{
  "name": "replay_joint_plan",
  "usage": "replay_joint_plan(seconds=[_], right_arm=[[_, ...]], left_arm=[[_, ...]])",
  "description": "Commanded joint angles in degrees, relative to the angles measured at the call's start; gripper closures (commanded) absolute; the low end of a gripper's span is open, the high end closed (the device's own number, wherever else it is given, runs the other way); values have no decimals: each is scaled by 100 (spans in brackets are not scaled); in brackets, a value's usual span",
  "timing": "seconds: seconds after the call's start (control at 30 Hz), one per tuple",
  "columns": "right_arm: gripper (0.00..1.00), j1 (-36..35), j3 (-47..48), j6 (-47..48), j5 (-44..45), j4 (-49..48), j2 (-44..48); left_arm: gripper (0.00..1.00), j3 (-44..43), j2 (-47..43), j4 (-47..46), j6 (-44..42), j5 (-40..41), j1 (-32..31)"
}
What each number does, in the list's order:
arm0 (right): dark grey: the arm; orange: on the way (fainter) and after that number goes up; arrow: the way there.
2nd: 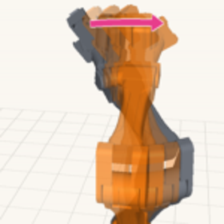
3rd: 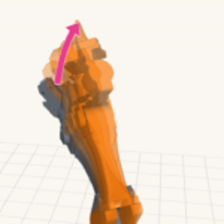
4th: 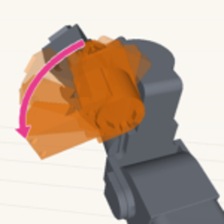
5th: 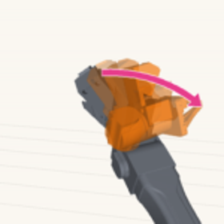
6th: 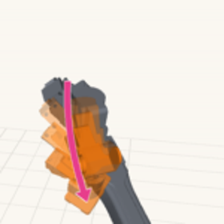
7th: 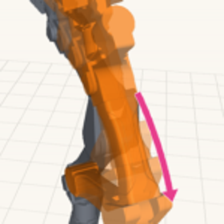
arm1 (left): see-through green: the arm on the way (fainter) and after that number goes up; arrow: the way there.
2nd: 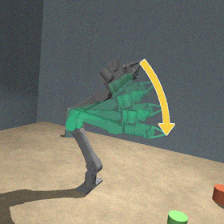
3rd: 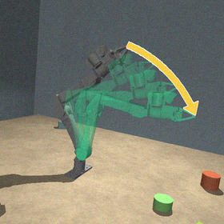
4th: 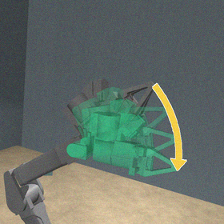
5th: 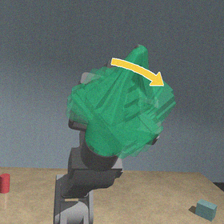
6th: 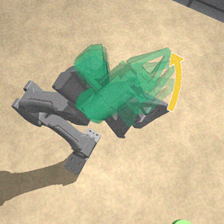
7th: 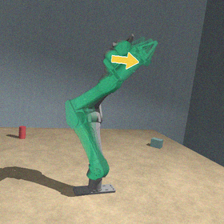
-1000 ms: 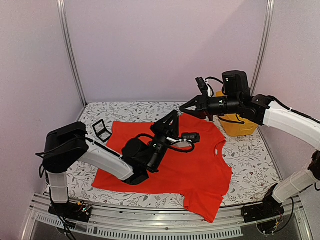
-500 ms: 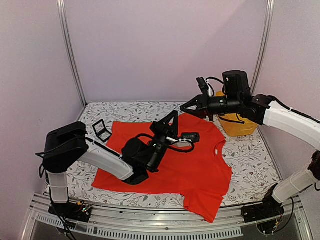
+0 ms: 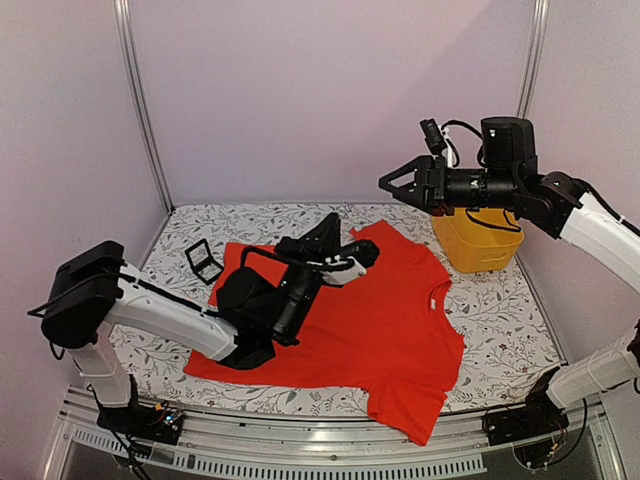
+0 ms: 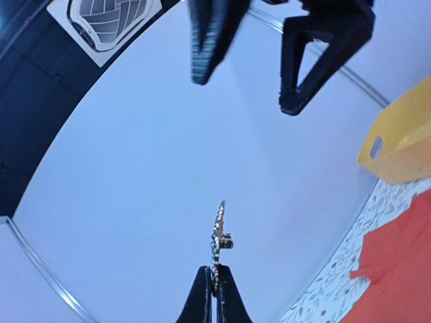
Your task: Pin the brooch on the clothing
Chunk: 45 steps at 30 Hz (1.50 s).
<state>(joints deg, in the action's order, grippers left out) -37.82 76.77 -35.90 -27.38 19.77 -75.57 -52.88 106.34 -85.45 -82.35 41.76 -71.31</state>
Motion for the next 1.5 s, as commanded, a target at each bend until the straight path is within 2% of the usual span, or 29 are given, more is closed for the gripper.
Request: replay_joint_plan(seconds=[0.0, 0.03, 0.07, 0.13, 0.2, 0.27, 0.37, 0.5, 0.73, 0.87, 1.0, 1.1, 1.27, 1.47], right_arm=[[36, 23, 378, 1152, 411, 651, 493], [35, 25, 385, 1324, 456, 732, 531], [35, 21, 383, 1442, 479, 784, 614], [34, 27, 375, 1770, 510, 849, 735], [33, 27, 360, 2035, 520, 882, 864], [33, 22, 356, 2242, 336, 876, 968], [37, 21, 347, 2613, -329, 773, 1105], [40, 21, 320, 3098, -1152, 671, 1277], [46, 21, 34, 4101, -2131, 638, 1519], [47, 20, -392, 4330, -2554, 3, 1715], [56, 7, -540, 4098, -2582, -504, 1648], [56, -152, -537, 3976, -2636, -729, 1474], [59, -436, -577, 4037, -2354, -654, 1281], [66, -566, -629, 4032, -2248, -521, 1118]], left_arm=[[100, -56, -1544, 2910, 3671, -409, -115], [100, -176, -1882, 3951, 4755, -907, -50], [100, -338, -2142, 4786, 5494, -1408, 51], [100, -626, -2499, 6007, 6392, -2422, 215], [100, -925, -2697, 6858, 6929, -3215, 307], [100, -1257, -2805, 7538, 7423, -4017, 409], [100, -1568, -2911, 7999, 7949, -5302, 554], [100, -1901, -2927, 8305, 8222, -6199, 679], [100, -2130, -2828, 8339, 8661, -6965, 881], [100, -2197, -2650, 8276, 8736, -7226, 944], [100, -2282, -2523, 8333, 8625, -7195, 977], [100, -2311, -2488, 8360, 8572, -7099, 995], [100, -2281, -2484, 8365, 8548, -6955, 1000], [100, -2262, -2453, 8386, 8564, -6953, 1005]])
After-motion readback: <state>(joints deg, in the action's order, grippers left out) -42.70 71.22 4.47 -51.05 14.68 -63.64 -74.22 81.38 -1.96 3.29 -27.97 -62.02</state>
